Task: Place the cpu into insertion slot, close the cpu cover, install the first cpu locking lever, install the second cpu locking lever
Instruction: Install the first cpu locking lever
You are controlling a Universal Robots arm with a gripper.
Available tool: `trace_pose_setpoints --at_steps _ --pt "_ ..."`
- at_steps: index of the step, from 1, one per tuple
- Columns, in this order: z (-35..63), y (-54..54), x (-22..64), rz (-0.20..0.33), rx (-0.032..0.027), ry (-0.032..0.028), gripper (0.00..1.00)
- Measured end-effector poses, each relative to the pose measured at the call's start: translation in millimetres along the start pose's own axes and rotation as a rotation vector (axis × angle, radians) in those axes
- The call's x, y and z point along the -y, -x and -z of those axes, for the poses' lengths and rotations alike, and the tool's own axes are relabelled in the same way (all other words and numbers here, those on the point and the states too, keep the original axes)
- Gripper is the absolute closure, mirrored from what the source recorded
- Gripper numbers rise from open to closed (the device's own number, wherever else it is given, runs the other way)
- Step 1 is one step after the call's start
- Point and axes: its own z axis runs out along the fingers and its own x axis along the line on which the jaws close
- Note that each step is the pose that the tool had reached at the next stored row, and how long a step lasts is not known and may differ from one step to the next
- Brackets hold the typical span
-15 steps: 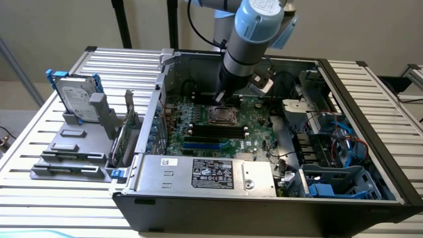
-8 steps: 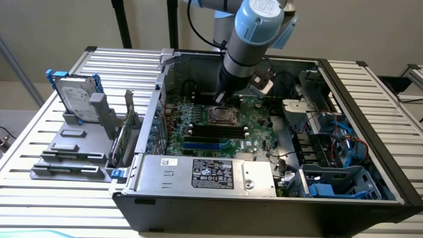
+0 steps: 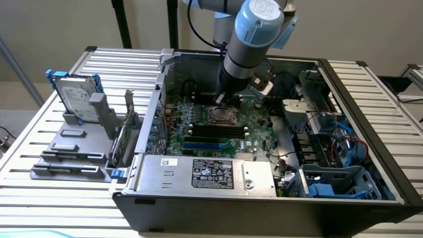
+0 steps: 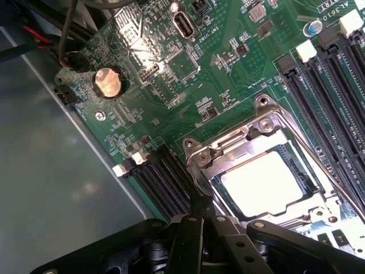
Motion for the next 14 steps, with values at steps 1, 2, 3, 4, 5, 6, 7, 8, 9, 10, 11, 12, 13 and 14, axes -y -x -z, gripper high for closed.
trace_pose_setpoints --at_steps 1,2,3,4,5,6,7,8,9,10,11,12,13,14 --pt "-0.2 -0.1 -0.3 0.000 -0.0006 -0.0004 0.89" --pt "-0.4 -0.2 -0.7 0.000 -0.0012 -0.0009 0.89" --pt "-0.6 -0.3 -1.0 0.000 -0.0017 -0.0012 0.89" --pt "-0.7 -0.3 -1.2 0.000 -0.0022 -0.0014 0.89" --pt "-0.7 -0.3 -1.4 0.000 -0.0026 -0.0016 0.89" --pt "-0.8 -0.2 -1.5 0.000 -0.0030 -0.0019 0.89" --pt "-0.8 -0.2 -1.7 0.000 -0.0033 -0.0022 0.89" --pt "-0.9 -0.1 -2.0 0.000 -0.0037 -0.0026 0.89" --pt "-0.9 0.0 -2.2 0.000 -0.0041 -0.0029 0.89" --pt "-1.0 0.1 -2.5 0.000 -0.0045 -0.0033 0.89" --pt "-1.0 0.1 -2.9 0.000 -0.0049 -0.0034 0.89" --pt "-1.0 0.2 -3.3 0.000 -0.0053 -0.0036 0.89" --pt "-1.0 0.3 -3.7 0.000 -0.0055 -0.0038 0.89" --pt "-0.9 0.3 -4.1 0.000 -0.0058 -0.0040 0.89"
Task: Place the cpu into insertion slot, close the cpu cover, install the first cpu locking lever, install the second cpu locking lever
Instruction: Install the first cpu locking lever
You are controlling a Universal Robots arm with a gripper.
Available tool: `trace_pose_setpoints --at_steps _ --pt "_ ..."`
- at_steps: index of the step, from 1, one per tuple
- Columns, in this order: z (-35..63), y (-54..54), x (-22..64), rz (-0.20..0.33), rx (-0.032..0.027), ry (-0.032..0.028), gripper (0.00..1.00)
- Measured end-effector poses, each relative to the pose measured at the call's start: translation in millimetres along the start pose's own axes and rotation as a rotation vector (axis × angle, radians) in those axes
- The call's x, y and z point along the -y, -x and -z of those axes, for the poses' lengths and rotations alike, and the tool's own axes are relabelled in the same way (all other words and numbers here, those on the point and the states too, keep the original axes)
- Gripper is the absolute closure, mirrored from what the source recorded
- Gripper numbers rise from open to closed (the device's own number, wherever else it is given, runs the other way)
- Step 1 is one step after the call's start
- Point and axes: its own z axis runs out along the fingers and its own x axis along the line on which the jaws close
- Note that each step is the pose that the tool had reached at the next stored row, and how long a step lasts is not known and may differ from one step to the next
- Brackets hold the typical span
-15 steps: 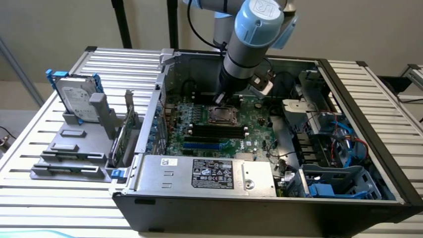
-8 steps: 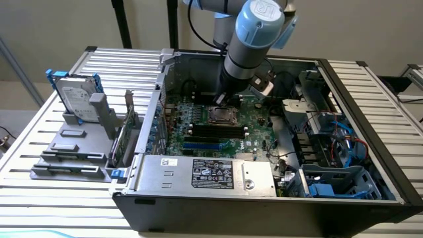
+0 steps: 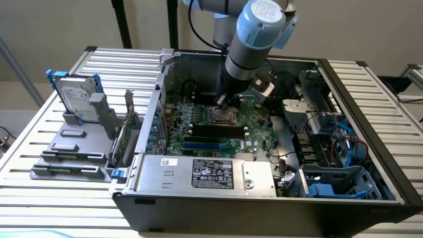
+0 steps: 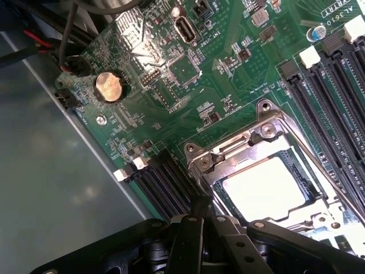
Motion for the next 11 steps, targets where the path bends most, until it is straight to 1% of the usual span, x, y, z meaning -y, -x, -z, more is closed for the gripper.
trace_pose_setpoints --at_steps 5,11 --pt "0.3 -0.4 -2.5 0.000 -0.0031 -0.0023 0.89" --pt "0.5 -0.6 -5.2 0.001 -0.0119 -0.0086 0.89"
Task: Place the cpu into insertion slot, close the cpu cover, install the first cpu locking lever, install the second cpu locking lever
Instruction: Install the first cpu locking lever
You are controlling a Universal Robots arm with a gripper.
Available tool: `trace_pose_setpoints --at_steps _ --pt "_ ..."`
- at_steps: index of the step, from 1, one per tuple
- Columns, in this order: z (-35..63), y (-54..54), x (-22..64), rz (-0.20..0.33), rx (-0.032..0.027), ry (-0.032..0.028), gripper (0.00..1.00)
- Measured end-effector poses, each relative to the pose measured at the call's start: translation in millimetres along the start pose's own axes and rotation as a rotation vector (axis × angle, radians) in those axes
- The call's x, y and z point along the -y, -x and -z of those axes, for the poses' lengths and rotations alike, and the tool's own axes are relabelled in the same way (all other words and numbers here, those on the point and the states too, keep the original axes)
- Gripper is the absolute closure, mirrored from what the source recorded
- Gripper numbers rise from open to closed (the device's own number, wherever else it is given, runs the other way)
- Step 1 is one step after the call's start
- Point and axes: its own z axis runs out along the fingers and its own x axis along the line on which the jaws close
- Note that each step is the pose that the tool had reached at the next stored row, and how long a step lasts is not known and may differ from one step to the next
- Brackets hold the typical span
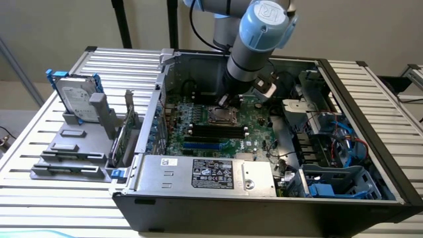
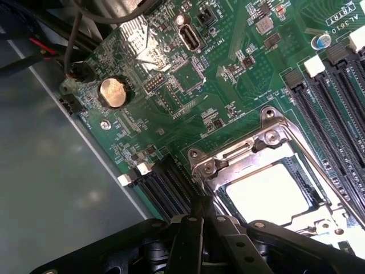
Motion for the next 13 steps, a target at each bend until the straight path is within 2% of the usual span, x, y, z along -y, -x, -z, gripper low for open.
trace_pose_setpoints --at_steps 7,13 --pt "-1.0 2.0 -2.4 0.001 -0.0095 -0.0070 0.89" --pt "-2.0 2.5 -3.5 0.003 -0.0250 -0.0185 0.89"
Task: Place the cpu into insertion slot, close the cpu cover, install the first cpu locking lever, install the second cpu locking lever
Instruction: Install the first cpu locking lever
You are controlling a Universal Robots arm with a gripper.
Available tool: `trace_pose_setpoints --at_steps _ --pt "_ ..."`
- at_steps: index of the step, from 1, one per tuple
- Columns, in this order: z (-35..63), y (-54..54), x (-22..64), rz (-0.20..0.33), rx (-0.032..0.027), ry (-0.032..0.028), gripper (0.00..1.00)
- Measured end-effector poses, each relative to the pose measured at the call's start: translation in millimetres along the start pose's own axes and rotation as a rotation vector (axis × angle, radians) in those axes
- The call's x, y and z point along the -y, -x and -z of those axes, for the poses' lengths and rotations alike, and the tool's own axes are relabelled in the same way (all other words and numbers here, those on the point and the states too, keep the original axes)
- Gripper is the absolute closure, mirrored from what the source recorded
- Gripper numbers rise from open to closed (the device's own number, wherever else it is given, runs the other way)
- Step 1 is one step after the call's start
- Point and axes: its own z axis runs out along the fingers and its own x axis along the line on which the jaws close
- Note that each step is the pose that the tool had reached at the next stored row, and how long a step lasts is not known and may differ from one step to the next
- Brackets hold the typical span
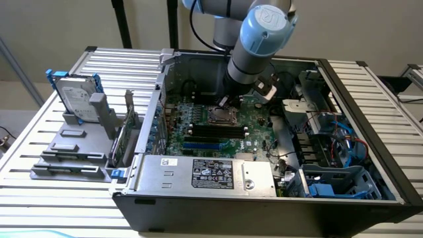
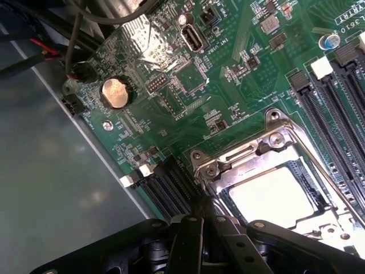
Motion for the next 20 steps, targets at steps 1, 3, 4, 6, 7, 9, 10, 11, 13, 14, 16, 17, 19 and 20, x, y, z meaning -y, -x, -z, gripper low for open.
trace_pose_setpoints --at_steps 1,3,4,6,7,9,10,11,13,14,16,17,19,20 --pt "-0.3 0.1 -0.2 0.000 -0.0026 -0.0020 0.89" --pt "-0.4 0.3 -0.5 0.001 -0.0074 -0.0056 0.89" --pt "-0.3 0.4 -0.6 0.002 -0.0112 -0.0084 0.89" --pt "-0.4 0.5 -0.7 0.002 -0.0166 -0.0121 0.89" --pt "0.0 0.6 -0.7 0.002 -0.0171 -0.0126 0.89" --pt "1.6 0.6 -0.6 0.002 -0.0173 -0.0129 0.89" --pt "2.6 0.9 -0.5 0.002 -0.0172 -0.0129 0.89" --pt "3.6 1.8 0.0 0.002 -0.0174 -0.0129 0.89" --pt "4.9 5.0 2.7 0.002 -0.0171 -0.0128 0.89" --pt "5.3 7.2 4.9 0.002 -0.0171 -0.0128 0.89" --pt "6.3 12.2 9.9 0.002 -0.0173 -0.0129 0.89" --pt "7.0 14.7 12.7 0.002 -0.0172 -0.0128 0.89" --pt "9.1 17.6 16.2 0.002 -0.0170 -0.0127 0.89" --pt "9.8 17.6 16.4 0.002 -0.0173 -0.0128 0.89"
